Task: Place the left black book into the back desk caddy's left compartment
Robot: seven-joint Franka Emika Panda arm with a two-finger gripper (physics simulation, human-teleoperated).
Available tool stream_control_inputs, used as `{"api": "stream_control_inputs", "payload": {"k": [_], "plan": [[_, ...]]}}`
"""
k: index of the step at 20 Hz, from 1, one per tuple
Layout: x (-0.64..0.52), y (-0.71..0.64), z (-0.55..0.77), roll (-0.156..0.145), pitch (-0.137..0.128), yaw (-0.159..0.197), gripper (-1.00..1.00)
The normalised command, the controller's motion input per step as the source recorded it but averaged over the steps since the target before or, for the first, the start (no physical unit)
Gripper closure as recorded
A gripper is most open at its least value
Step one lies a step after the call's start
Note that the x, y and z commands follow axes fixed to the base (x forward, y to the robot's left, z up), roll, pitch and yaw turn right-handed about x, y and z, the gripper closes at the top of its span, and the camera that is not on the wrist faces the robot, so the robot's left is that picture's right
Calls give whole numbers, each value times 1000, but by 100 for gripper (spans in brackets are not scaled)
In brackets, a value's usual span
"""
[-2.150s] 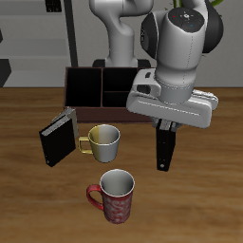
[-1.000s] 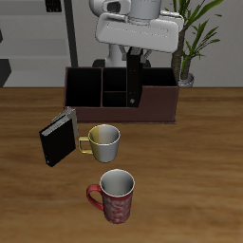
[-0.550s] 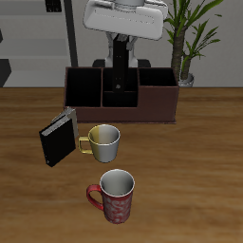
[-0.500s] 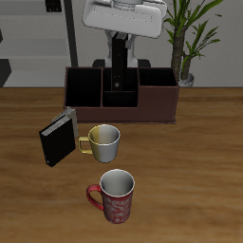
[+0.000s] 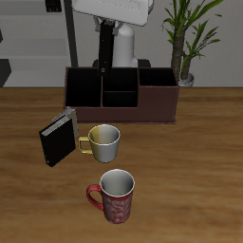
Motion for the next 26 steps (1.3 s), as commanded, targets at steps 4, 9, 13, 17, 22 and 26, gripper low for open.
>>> {"api": "stream_control_inputs", "payload": {"k": [4, 9, 13, 17, 22, 26], "plan": [[-423, -390, -63, -73, 13, 20, 100], [-273, -345, -185, -67, 32, -12, 100], [-343, -109, -69, 24, 27, 63, 100], [-358, -35, -98, 22, 33, 44, 100], [-259, 0, -113, 21, 32, 27, 100], [-144, -76, -167, 13, 31, 41, 100]]}}
